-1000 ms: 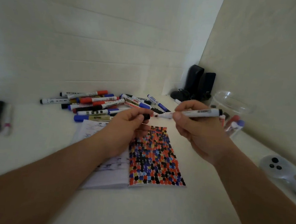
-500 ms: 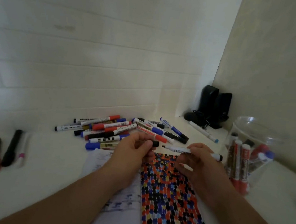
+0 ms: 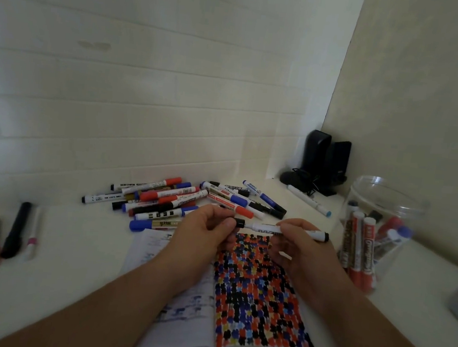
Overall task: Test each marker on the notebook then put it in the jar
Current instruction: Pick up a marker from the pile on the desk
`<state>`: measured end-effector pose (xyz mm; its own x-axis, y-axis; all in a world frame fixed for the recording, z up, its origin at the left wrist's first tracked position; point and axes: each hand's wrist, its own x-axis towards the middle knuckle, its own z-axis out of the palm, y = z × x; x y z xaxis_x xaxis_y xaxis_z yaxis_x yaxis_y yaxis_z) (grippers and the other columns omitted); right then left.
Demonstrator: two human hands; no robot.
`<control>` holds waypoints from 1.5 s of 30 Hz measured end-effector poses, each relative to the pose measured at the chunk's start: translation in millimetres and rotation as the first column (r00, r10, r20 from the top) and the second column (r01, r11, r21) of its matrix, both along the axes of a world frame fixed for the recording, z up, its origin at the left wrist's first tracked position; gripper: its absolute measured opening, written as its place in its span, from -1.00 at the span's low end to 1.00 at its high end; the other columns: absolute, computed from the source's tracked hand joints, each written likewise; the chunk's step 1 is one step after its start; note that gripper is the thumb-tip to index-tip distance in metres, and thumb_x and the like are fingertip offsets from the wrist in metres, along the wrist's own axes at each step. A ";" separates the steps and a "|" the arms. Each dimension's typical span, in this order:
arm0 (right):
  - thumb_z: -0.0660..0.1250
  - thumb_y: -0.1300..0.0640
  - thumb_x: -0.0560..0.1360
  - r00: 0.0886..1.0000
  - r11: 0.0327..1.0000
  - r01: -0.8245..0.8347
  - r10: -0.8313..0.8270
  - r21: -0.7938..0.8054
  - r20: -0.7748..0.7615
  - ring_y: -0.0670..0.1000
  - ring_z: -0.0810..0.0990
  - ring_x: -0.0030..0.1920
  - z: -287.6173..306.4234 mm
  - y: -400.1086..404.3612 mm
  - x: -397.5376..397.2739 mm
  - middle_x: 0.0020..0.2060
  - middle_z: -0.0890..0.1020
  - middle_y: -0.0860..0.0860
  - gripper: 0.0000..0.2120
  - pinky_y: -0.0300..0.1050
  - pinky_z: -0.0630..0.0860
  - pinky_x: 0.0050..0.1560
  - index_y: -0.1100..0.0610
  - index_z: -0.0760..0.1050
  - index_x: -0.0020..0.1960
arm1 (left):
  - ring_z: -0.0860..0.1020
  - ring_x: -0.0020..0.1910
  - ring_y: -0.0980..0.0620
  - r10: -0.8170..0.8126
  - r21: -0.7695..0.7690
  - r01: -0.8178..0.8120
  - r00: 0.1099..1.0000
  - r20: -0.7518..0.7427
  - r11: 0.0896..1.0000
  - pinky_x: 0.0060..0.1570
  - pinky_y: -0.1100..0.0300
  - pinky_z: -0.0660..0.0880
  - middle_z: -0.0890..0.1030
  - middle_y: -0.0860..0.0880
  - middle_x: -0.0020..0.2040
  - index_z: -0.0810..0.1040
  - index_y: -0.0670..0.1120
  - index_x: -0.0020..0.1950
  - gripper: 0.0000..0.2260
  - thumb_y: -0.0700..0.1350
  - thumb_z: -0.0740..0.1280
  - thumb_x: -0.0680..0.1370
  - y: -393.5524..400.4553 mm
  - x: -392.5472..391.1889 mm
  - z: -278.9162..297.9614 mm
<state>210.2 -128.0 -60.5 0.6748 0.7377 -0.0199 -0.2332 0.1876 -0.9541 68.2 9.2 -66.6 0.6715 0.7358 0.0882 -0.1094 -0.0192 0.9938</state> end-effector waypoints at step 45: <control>0.11 -0.01 0.73 0.488 0.970 0.033 0.194 -0.240 0.851 -0.09 0.65 -0.14 74.9 -53.0 -43.8 -0.17 0.66 -0.13 -0.79 0.00 0.65 -0.04 -0.22 0.48 0.20 | 0.57 0.04 0.32 -0.269 0.589 0.551 0.824 -0.500 0.591 0.05 0.40 0.48 0.60 0.38 0.04 0.65 0.33 0.01 -0.88 0.12 0.50 0.52 -18.1 -18.9 7.4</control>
